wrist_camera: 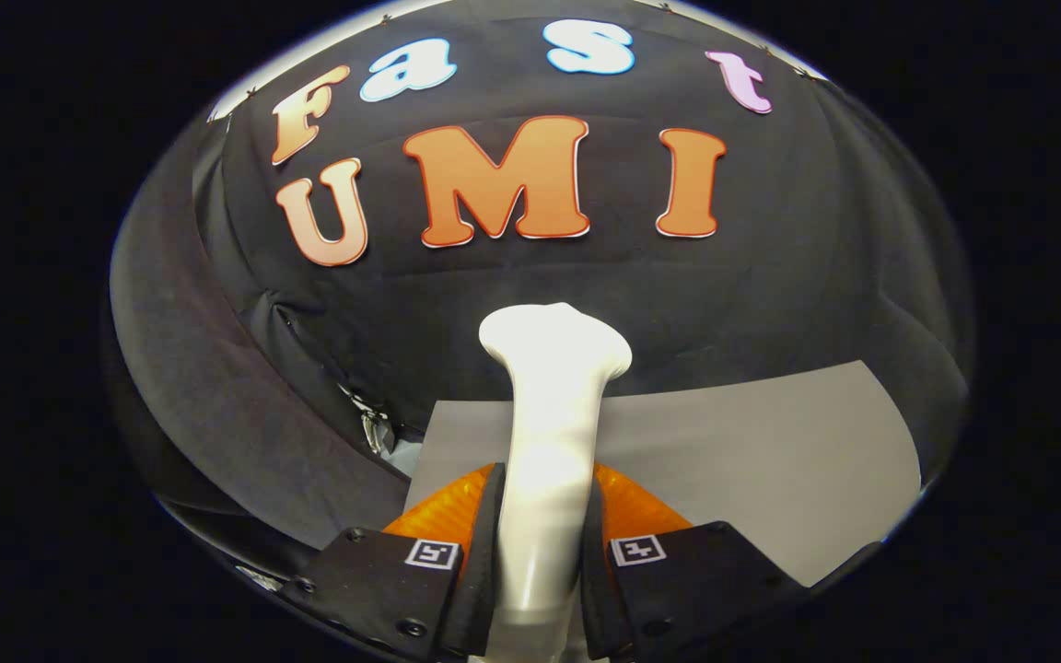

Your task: Iron the clothes twice with a garment steamer, once on the left side and once on the right side.

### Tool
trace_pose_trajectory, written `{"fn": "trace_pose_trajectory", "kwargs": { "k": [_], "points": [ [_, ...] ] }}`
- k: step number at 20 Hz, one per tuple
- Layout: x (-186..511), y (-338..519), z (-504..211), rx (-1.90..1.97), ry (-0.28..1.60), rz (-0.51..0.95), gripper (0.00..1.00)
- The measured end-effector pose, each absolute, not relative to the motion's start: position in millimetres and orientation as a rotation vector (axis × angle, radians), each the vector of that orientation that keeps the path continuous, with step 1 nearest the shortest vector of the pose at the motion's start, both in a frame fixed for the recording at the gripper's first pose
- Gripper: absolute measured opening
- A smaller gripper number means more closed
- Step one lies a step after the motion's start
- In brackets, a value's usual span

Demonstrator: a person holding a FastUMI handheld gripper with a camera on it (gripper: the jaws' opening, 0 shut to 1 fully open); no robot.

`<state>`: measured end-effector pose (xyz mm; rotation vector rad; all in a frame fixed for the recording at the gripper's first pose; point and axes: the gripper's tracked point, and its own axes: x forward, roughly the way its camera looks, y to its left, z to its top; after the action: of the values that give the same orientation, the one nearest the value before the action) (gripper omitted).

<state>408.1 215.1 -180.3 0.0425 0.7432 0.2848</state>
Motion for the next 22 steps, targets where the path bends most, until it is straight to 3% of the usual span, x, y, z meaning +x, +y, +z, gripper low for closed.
{"fn": "trace_pose_trajectory", "kwargs": {
  "k": [10, 22],
  "points": [
    [363, 164, -119, -0.038, 0.479, 0.168, 0.45],
    [243, 145, -41, 0.054, 0.244, 0.12, 0.45]
  ]
}}
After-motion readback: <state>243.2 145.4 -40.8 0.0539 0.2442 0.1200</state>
